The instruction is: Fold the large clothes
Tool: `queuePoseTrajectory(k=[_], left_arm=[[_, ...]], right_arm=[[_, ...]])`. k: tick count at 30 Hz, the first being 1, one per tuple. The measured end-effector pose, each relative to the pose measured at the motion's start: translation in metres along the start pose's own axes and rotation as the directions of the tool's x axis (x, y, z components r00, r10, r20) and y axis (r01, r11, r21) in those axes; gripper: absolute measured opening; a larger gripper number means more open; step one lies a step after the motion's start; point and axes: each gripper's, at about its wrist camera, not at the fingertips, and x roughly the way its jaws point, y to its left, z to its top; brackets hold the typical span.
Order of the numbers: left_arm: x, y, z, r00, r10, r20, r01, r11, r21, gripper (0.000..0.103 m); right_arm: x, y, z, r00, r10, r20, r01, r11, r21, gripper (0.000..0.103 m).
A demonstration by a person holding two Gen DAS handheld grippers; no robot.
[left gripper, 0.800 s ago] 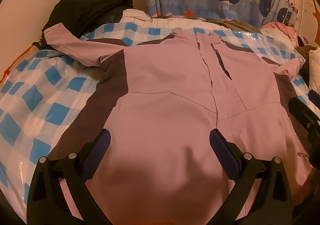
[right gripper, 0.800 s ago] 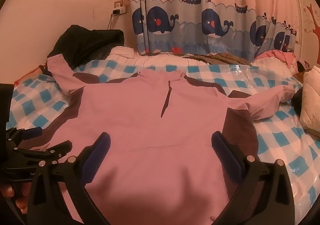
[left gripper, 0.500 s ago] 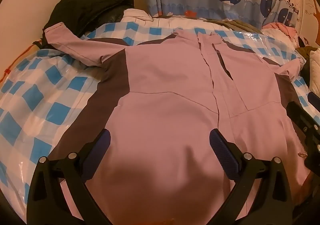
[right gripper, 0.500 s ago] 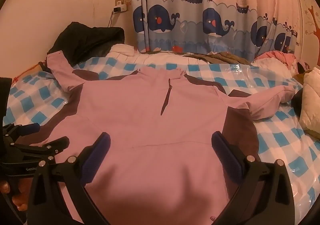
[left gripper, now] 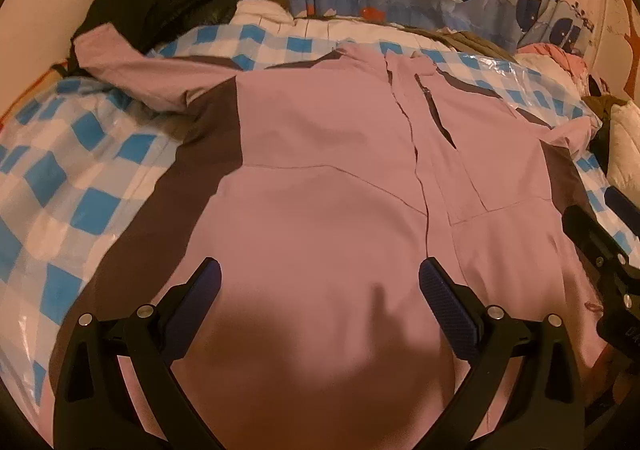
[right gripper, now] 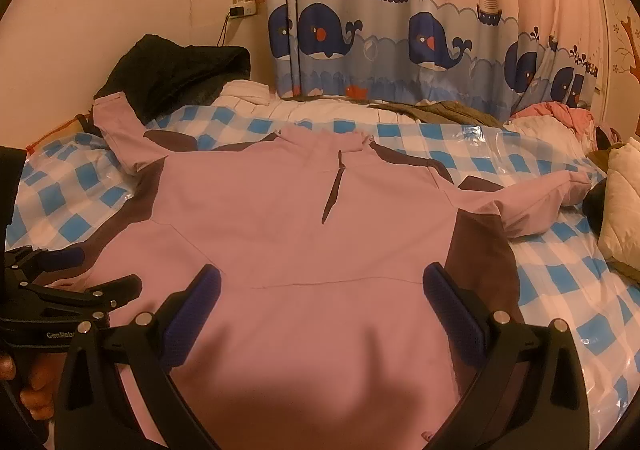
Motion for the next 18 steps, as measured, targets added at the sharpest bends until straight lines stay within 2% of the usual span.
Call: queuePoseTrajectory(k=[2,4,7,10,11,13,15,18], left_arm=[[0.003,0.004,0.000,0.999,-0.042,-0.029,0.041,0.998,-0.038,0.095],[0.005,0.006,-0.001,0.998,-0.045,-0.034,0.043,0.998,-0.054,0.095],[0.002,0.002,-0.002,1.000,0.009,-0.006,-0.009,1.000,-0.023,0.095],[-0.001,-0.004,0.000,0.993,0.117,0.020,-0.118,0.993,0.017,0.095],[-0.002,-0.004,0.001,0.992,0.122,0.015,-0.122,0.992,0.025,0.095],[-0.002,-0.003,0.002,0.993,0.115,0.006,-0.115,0.993,0.022,0.095],[-0.004,0.000,0.002,0.997,0.073,0.002,-0.073,0.997,0.017,0.095],[-0.005,0.000,0.002,0.998,0.062,0.004,-0.062,0.998,0.024,0.095]], right_arm=[[0.000,0.001,0.001,1.000,-0.001,0.000,0.001,1.000,0.000,0.098],[0.000,0.002,0.001,1.000,-0.003,-0.001,0.003,1.000,0.000,0.098],[0.000,0.001,0.002,1.000,-0.002,0.000,0.002,1.000,0.007,0.098],[-0.001,0.000,0.002,1.000,-0.003,-0.001,0.003,1.000,0.013,0.098],[0.000,0.000,0.001,1.000,-0.004,-0.003,0.004,1.000,0.012,0.098],[0.001,0.002,0.001,1.000,-0.005,-0.006,0.005,1.000,0.007,0.098],[0.002,0.003,0.000,1.000,-0.006,-0.011,0.006,1.000,0.004,0.098],[0.003,0.002,0.000,1.000,-0.005,-0.014,0.005,1.000,0.004,0.098]])
